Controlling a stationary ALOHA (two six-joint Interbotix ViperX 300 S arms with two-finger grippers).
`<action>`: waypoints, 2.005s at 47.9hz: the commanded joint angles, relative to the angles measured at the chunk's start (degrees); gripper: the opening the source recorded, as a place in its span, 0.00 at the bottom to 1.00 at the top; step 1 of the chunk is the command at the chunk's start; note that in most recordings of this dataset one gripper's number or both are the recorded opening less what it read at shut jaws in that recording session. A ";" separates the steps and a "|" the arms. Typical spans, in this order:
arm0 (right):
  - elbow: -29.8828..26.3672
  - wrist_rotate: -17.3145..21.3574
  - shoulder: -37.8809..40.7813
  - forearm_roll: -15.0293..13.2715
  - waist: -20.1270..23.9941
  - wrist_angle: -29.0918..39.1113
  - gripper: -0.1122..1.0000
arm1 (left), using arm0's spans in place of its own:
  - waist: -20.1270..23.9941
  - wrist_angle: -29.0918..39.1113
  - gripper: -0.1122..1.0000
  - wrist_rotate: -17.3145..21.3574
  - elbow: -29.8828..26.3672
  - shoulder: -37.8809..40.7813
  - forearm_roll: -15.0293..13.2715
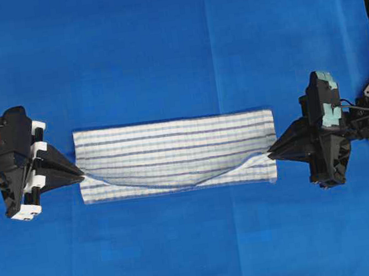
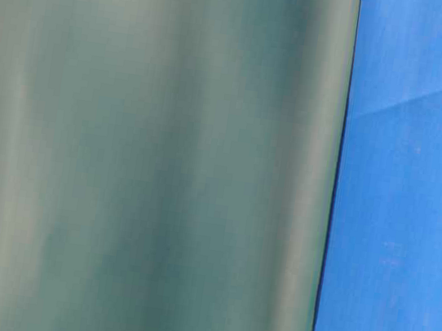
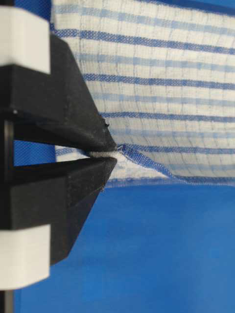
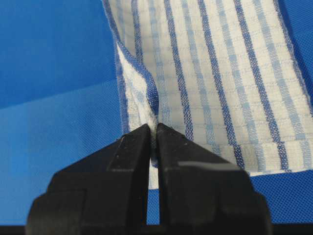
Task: Fold the blue towel.
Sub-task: 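Lift the top corners and fold them down toward the bottom edge, then open both grippers and release the folded edge, then grasp the folded strip's left and right ends with both grippers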
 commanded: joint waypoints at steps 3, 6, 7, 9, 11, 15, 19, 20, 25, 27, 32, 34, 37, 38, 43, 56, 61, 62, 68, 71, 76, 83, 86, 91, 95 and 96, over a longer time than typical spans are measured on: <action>-1.41 -0.09 -0.26 0.18 0.44 -0.35 0.14 | 0.53 0.62 0.17 0.09 -0.62 -0.53 -0.09; -1.58 -0.09 -0.26 0.35 0.53 -0.26 0.21 | 0.70 0.88 0.29 0.09 -0.70 -0.62 -0.18; -1.67 0.00 -0.26 0.44 0.53 -0.18 0.24 | 0.70 0.97 0.35 0.09 -0.79 -0.62 -0.18; -1.85 -0.09 -0.26 0.62 0.53 -0.09 0.33 | 0.70 1.23 0.46 0.18 -0.79 -0.70 -0.18; -1.93 -0.09 -0.26 0.70 0.53 -0.09 0.44 | 0.70 1.58 0.58 0.35 -0.79 -0.97 -0.18; -2.20 -0.70 -0.35 0.53 0.53 -0.09 0.69 | 0.88 3.08 0.75 1.14 -0.97 -2.64 -0.09; -2.37 -1.76 -1.05 0.09 0.35 -0.44 0.88 | 1.93 4.75 0.72 1.49 -1.41 -4.83 0.00; -2.37 -2.11 -1.32 0.00 0.18 -0.35 0.91 | 2.46 5.45 0.71 1.76 -1.67 -5.80 0.18; -2.02 -4.04 -2.90 0.00 -1.58 -0.44 0.88 | 4.31 8.17 0.67 3.25 -2.72 -8.53 0.18; -1.93 -4.57 -3.25 0.09 -2.55 -0.44 0.87 | 5.01 9.05 0.67 3.87 -3.25 -8.96 0.26; -1.76 -5.98 -3.52 0.00 -5.89 -0.44 0.87 | 6.94 10.55 0.67 6.24 -4.31 -8.88 0.26; -1.76 -6.68 -3.34 0.00 -7.03 -0.35 0.87 | 7.65 10.63 0.67 7.12 -4.57 -8.44 0.26; -1.67 -7.91 -3.16 0.00 -9.05 -0.26 0.87 | 8.96 10.63 0.67 8.70 -5.01 -7.65 0.26; -1.76 -8.35 -2.99 0.00 -9.67 -0.26 0.87 | 9.49 10.63 0.67 9.14 -5.19 -7.38 0.26; -1.58 -9.93 -1.58 0.00 -12.13 -0.70 0.87 | 11.95 10.63 0.66 10.28 -5.89 -4.92 0.26; -1.93 -10.37 6.77 0.09 -14.24 -3.87 0.86 | 13.71 7.21 0.66 10.72 -5.98 2.72 0.26; -1.93 -10.37 10.02 0.88 -14.15 -5.80 0.86 | 13.80 4.92 0.66 10.72 -5.98 5.80 0.26; -1.85 -10.37 10.63 1.14 -14.24 -6.24 0.86 | 13.89 4.57 0.65 10.72 -5.98 6.33 0.26; -1.58 -10.37 13.18 1.67 -14.24 -8.09 0.86 | 14.06 2.11 0.65 10.63 -5.80 9.23 0.18; -1.67 -10.37 14.33 1.85 -14.15 -8.53 0.85 | 14.06 1.32 0.65 10.63 -5.63 10.46 0.00; -2.02 -10.28 15.56 1.93 -14.24 -8.44 0.81 | 14.06 0.79 0.63 10.55 -5.80 12.57 -0.09; -2.37 -10.37 16.35 1.93 -13.97 -8.26 0.72 | 14.06 0.88 0.50 10.02 -6.15 15.03 -0.18; -2.29 -10.46 16.35 1.76 -13.62 -8.17 0.66 | 13.97 0.88 0.44 9.67 -6.24 15.64 -0.18; -2.29 -10.72 16.35 1.67 -13.01 -7.91 0.47 | 14.06 1.23 0.31 8.96 -6.33 16.17 -0.18; -2.37 -10.81 16.35 1.58 -12.48 -7.38 0.30 | 14.06 1.41 0.20 8.79 -6.33 16.08 -0.18; -2.37 -10.81 16.35 1.67 -12.30 -7.38 0.26 | 14.06 1.49 0.18 8.70 -6.33 16.17 -0.18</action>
